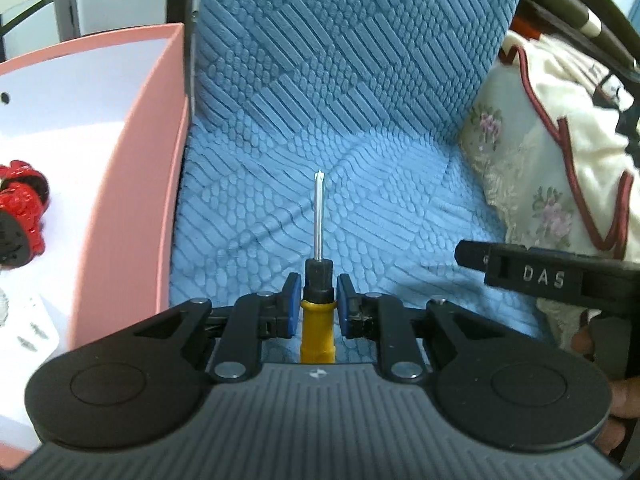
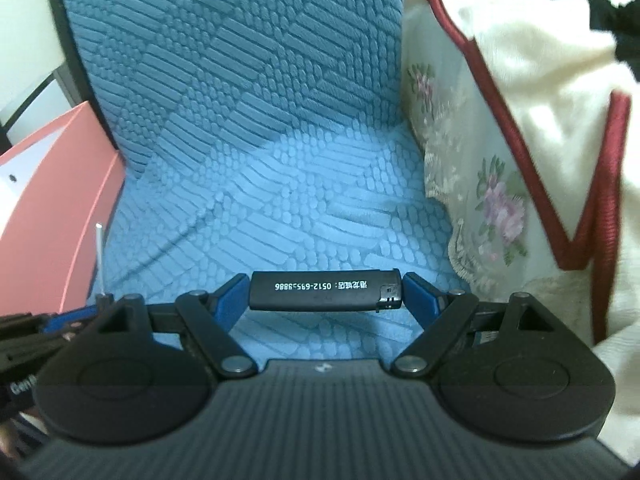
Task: Organize rigid objects
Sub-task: 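Lift the screwdriver and USB stick with both tools and carry them toward the pink box, then lower both tools into the pink box and open them to drop the items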
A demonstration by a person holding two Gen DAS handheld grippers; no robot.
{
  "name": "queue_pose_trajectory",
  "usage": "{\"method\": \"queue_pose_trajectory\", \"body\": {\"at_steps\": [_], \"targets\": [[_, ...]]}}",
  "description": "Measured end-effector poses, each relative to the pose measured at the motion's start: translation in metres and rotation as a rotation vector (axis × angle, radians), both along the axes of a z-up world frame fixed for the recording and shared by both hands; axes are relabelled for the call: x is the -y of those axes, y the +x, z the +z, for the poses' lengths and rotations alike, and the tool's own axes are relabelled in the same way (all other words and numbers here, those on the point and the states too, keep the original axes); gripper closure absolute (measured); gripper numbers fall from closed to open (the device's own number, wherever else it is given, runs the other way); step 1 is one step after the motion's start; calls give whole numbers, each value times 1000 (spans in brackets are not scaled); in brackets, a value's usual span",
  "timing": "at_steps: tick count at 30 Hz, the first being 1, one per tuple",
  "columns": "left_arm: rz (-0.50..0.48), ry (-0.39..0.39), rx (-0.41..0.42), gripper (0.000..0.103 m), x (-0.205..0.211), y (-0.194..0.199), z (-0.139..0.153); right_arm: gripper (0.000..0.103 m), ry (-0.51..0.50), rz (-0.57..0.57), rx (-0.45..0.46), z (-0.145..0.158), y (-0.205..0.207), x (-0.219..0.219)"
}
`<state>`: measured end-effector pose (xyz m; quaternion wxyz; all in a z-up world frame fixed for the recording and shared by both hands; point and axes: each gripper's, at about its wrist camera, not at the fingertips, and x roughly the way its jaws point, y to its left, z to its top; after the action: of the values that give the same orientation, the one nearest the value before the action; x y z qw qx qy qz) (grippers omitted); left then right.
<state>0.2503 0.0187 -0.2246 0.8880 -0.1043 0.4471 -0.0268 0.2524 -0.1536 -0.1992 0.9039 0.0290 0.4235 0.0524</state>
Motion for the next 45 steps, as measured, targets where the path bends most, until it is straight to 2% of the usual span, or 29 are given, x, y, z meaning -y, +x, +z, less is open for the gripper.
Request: {"method": "queue_pose_trajectory", "body": {"at_steps": [6, 16, 25, 35, 45], "targets": [[34, -41, 30, 81, -11, -13, 19, 18, -4, 25, 19, 13, -21, -3], [37, -80, 76, 81, -15, -35, 52, 18, -15, 23, 19, 36, -50, -1], [38, -92, 112, 81, -24, -62, 85, 18, -24, 67, 78, 74, -76, -11], [76, -56, 139, 81, -60, -107, 126, 18, 8, 147, 99, 106, -112, -43], [172, -41, 157, 81, -118, -150, 150, 18, 21, 290, 131, 133, -135, -102]]}}
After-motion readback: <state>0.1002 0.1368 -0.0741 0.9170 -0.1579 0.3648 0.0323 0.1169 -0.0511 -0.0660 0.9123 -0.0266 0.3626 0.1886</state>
